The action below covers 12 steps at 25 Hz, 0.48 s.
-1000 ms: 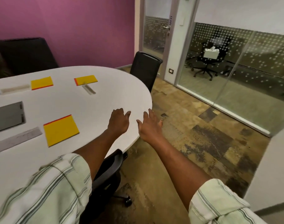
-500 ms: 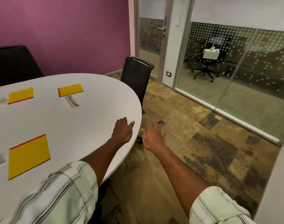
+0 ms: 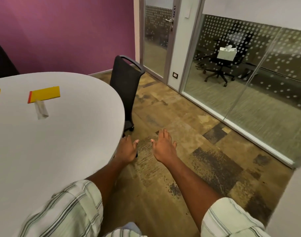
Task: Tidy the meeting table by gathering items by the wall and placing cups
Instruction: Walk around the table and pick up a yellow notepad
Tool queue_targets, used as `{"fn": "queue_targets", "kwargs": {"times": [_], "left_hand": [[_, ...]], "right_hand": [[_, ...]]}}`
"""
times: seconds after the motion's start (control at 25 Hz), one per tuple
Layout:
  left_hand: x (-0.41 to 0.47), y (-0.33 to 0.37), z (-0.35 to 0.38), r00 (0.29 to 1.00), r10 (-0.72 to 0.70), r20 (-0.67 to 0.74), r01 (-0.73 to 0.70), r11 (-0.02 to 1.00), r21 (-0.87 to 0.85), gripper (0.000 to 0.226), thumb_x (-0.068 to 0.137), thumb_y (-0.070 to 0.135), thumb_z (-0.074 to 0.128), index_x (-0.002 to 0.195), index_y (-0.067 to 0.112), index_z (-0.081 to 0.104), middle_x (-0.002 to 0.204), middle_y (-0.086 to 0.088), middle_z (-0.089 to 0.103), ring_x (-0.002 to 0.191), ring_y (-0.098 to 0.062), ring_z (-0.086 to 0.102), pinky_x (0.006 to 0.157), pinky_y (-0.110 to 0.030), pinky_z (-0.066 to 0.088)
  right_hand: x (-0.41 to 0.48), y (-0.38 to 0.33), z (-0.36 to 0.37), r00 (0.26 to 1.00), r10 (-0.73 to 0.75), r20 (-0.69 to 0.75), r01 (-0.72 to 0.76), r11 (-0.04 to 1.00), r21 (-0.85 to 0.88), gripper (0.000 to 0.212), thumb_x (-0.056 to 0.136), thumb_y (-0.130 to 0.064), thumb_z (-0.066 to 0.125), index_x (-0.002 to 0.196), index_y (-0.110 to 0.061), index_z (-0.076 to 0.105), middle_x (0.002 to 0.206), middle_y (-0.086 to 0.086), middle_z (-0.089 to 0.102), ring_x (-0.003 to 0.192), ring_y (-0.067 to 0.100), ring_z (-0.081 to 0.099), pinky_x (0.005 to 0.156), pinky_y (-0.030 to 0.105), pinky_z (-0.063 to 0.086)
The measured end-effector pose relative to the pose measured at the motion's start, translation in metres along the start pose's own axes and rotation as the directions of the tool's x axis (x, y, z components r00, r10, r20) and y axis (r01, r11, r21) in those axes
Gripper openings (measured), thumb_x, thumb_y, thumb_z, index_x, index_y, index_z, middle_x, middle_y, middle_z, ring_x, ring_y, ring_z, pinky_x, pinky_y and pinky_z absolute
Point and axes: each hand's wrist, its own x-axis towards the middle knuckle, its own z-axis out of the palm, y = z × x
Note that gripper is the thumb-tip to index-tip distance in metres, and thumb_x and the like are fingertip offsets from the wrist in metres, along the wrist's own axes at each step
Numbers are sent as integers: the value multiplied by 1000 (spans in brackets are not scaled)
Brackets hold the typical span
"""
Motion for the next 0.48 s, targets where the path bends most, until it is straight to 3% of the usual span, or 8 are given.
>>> {"fn": "queue_targets", "kwargs": {"times": [0.24, 0.36, 0.48], "left_hand": [[105, 47, 47, 998, 65, 7, -65, 996, -59, 40, 99, 35, 37, 108, -1, 54, 108, -20, 59, 106, -36, 54, 90, -43, 42], [174, 65, 68, 996, 89, 1, -89, 992, -91, 38, 99, 36, 35, 99, 1, 50, 100, -21, 56, 97, -36, 52, 81, -42, 40], [235, 81, 83, 998, 60, 32, -57, 996, -73, 41, 99, 37, 35, 104, 0, 50, 102, -20, 57, 98, -34, 52, 83, -41, 39]], "right_hand": [[100, 49, -19, 999, 14, 31, -13, 999, -31, 64, 100, -45, 32, 152, -13, 10, 161, 5, 3, 148, 24, 3, 115, 58, 11], [167, 66, -26, 998, 27, 51, -24, 999, -45, 65, 101, -46, 32, 152, -13, 9, 161, 4, 3, 148, 23, 3, 115, 57, 13], [230, 75, -36, 997, 59, 59, -58, 998, -18, 64, 100, -47, 32, 151, -14, 11, 161, 3, 4, 148, 22, 5, 114, 57, 15]]}}
